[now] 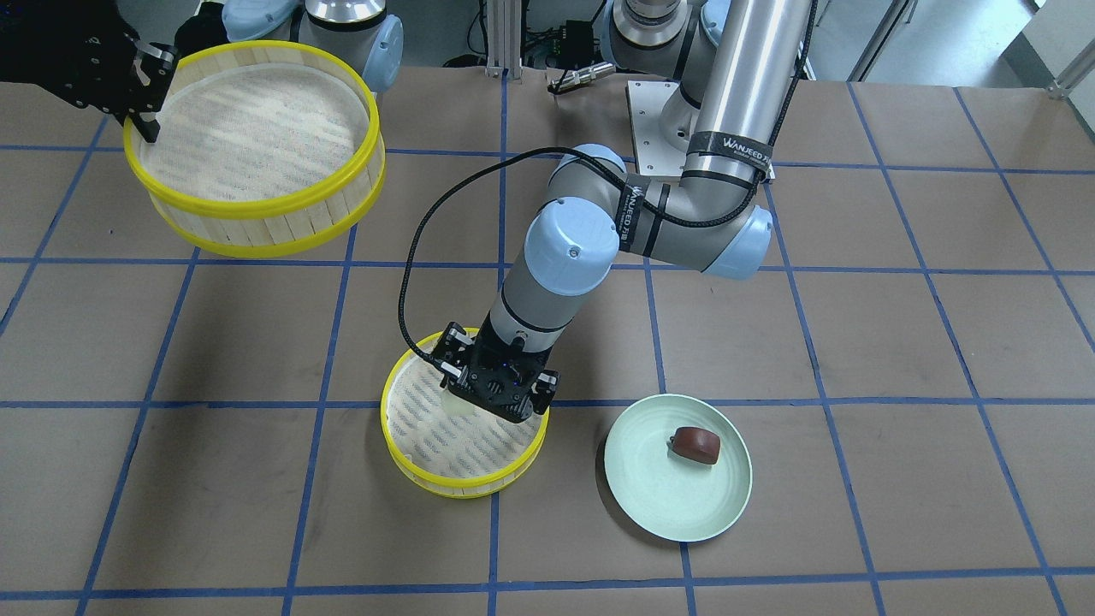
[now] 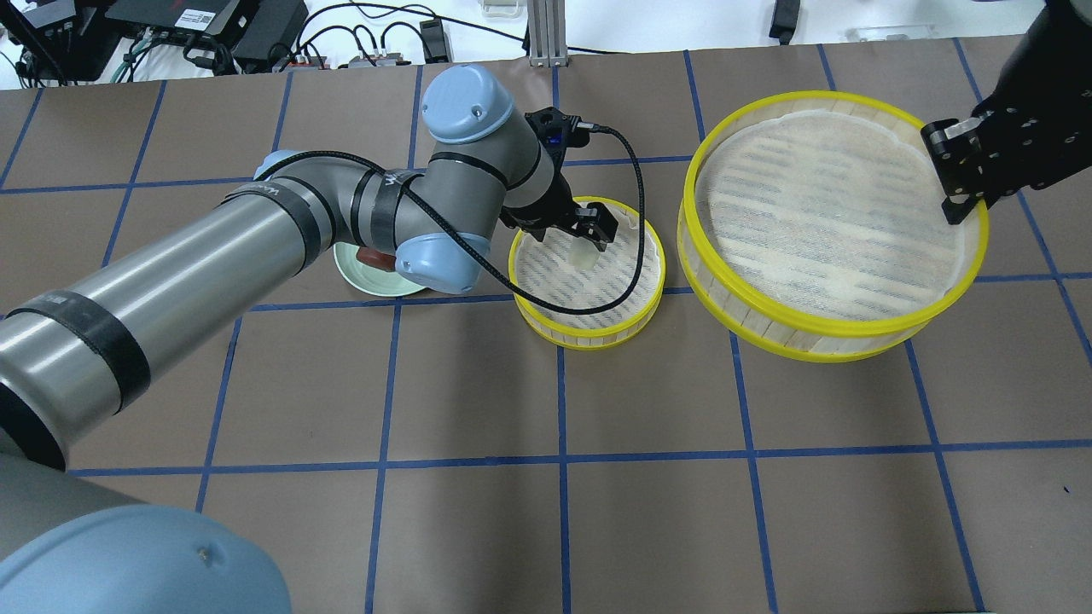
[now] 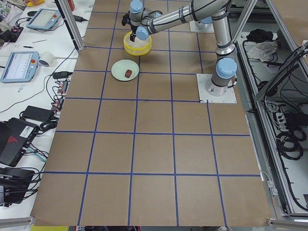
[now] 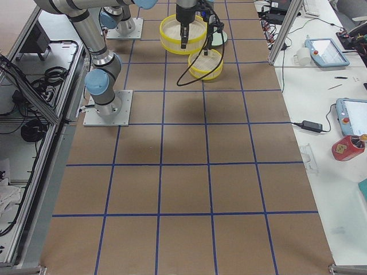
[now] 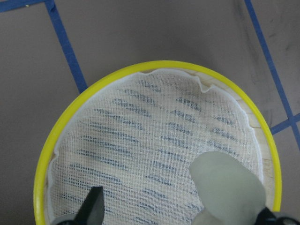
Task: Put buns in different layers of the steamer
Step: 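Lower the white bun into the lower tier, open the left gripper, withdraw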
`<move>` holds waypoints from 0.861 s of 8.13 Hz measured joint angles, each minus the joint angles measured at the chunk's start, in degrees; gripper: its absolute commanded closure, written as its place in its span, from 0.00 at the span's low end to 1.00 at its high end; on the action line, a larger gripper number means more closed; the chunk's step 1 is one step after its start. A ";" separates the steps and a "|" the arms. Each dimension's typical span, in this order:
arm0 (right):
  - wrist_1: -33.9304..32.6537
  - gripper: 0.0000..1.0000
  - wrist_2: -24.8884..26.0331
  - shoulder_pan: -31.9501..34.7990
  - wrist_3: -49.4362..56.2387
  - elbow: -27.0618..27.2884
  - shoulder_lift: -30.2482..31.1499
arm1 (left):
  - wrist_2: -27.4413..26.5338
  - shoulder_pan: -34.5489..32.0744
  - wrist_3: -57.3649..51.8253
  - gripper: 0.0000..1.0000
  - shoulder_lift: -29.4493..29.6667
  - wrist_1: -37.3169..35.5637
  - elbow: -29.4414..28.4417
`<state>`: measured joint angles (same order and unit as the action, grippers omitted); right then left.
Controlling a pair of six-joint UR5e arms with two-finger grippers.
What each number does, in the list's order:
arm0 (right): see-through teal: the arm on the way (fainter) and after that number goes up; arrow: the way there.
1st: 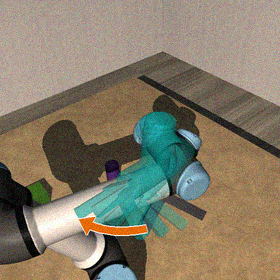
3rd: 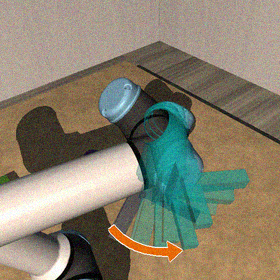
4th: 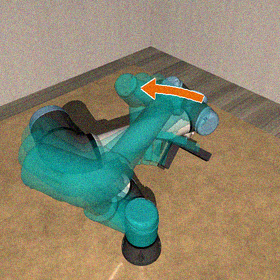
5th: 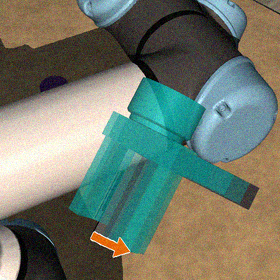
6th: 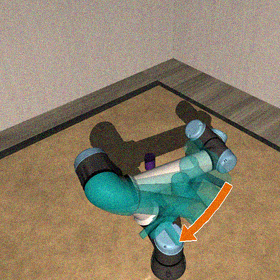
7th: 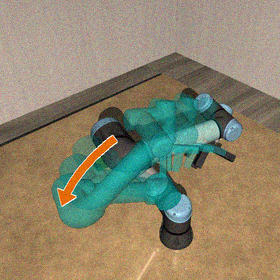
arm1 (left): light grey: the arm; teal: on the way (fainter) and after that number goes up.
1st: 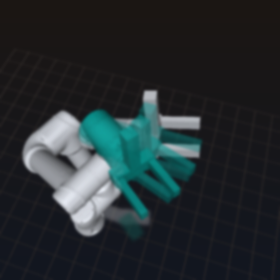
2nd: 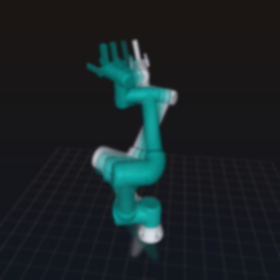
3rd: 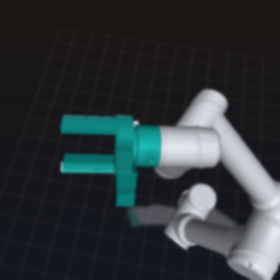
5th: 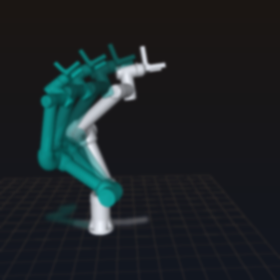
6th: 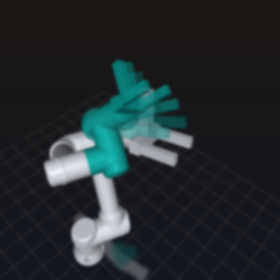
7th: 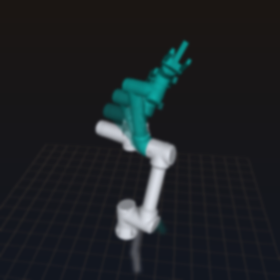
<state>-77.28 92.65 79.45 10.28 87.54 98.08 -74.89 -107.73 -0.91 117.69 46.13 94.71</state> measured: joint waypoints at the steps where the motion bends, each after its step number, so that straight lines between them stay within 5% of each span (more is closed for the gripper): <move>1: 0.01 0.99 -0.01 0.00 0.00 0.00 0.00 | -0.09 0.02 0.26 0.00 -0.04 0.38 -0.10; 4: 0.02 1.00 0.04 0.00 0.04 0.05 -0.03 | -0.48 0.03 2.49 0.00 -0.54 1.18 -0.36; 7: -0.11 1.00 -0.29 0.28 -0.31 0.37 -0.45 | -8.79 1.56 -2.25 0.00 -2.67 3.72 -1.27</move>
<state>-77.39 92.36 79.73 9.97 87.90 97.63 -83.68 -106.16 -3.17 115.01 49.85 93.44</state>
